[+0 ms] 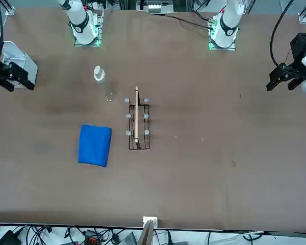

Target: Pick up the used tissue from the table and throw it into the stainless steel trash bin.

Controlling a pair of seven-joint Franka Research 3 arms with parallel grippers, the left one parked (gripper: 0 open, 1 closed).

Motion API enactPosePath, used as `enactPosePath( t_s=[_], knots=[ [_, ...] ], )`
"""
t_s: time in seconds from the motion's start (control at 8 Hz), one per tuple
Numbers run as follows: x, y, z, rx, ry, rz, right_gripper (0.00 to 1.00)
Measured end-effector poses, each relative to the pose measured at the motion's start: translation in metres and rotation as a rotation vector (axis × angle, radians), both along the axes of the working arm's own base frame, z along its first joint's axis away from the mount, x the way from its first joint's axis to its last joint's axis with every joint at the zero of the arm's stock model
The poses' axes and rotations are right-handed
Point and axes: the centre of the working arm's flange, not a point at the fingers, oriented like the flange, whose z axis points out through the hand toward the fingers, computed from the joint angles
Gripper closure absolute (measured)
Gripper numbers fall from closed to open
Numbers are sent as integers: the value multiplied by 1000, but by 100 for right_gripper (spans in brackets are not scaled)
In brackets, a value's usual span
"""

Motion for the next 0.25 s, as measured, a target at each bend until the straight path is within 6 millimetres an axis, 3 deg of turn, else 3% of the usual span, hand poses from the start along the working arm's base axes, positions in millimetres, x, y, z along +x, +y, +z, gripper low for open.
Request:
enactPosePath(
  t_s=[0.25],
  knots=[
    [-7,3,4,1,3,-4,0]
  ],
)
